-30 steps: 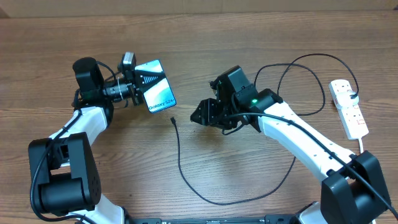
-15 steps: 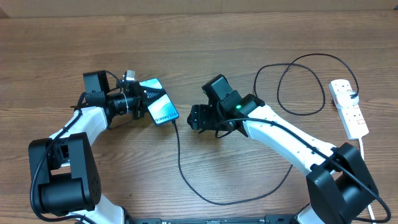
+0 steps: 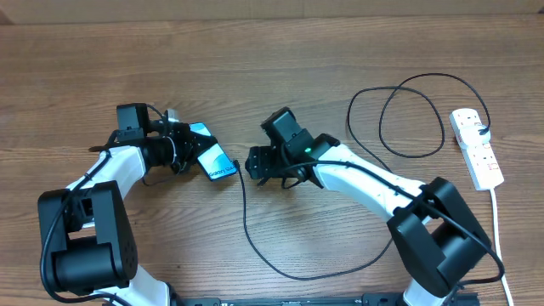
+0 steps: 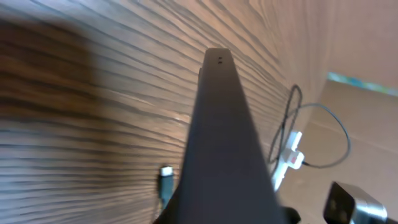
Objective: Plug charger to phone and switch on socket
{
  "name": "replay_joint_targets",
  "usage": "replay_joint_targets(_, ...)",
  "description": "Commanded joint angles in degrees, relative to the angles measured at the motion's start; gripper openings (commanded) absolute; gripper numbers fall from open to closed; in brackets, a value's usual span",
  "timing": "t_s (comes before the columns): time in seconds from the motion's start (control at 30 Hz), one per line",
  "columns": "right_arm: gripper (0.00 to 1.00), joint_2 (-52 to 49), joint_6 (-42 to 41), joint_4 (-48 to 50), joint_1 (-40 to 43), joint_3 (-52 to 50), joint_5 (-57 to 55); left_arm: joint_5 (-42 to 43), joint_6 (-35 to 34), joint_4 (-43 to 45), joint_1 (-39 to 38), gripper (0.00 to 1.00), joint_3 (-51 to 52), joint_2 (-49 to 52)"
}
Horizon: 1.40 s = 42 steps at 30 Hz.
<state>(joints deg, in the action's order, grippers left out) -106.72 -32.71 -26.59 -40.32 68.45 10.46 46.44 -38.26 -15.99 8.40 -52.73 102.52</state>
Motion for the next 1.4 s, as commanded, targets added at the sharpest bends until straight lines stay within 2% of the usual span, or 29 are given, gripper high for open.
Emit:
replay_joint_targets(0.0,0.72,-1.4,1.51,2.14,-1.99,0.13,-1.14,-2.25,2.36,-0.07,2.69,0.04,-0.24,-1.68)
replay_joint_targets(0.17,0.71,-3.43,1.51,4.09,-4.46,0.13,-4.81,-0.44,3.28,-1.03,6.93,0.04,-0.24,-1.68)
replay_joint_targets(0.37,0.69,-6.4,1.53,5.97,-6.34,0.13,-8.22,7.48,8.94,-3.78,10.86,0.04,-0.24,-1.68)
replay_joint_targets(0.6,0.6,-10.05,1.51,7.3,-6.34,0.13,-8.31,8.28,11.26,-7.26,11.61,0.04,-0.24,-1.68)
replay_joint_targets(0.77,0.57,-11.41,1.51,7.58,-6.34,0.13,-8.26,10.34,11.26,-7.34,11.61,0.04,-0.24,-1.68)
replay_joint_targets(0.8,0.55,-11.61,1.51,7.67,-6.34,0.13,-8.26,10.99,11.26,-7.37,11.61,0.04,-0.24,-1.68)
replay_joint_targets(0.83,0.46,-11.74,1.51,7.65,-6.34,0.13,-8.26,11.87,11.26,-7.37,11.61,0.04,-0.24,-1.68)
replay_joint_targets(0.93,0.12,-11.76,1.49,7.65,-6.34,0.15,-8.28,14.1,11.26,-7.61,11.61,0.04,-0.24,-1.68)
replay_joint_targets(0.97,0.04,-11.69,1.49,7.65,-6.19,0.24,-8.28,15.1,11.26,-7.72,11.61,0.04,-0.24,-1.68)
replay_joint_targets(1.13,0.04,-10.73,1.29,1.14,-3.72,3.23,-8.31,19.5,11.26,-7.89,11.61,0.04,-0.24,-1.68)
replay_joint_targets(1.37,0.04,-7.65,2.08,-10.54,5.11,5.95,-4.94,22.62,11.28,-8.02,11.58,0.04,-0.24,-1.68)
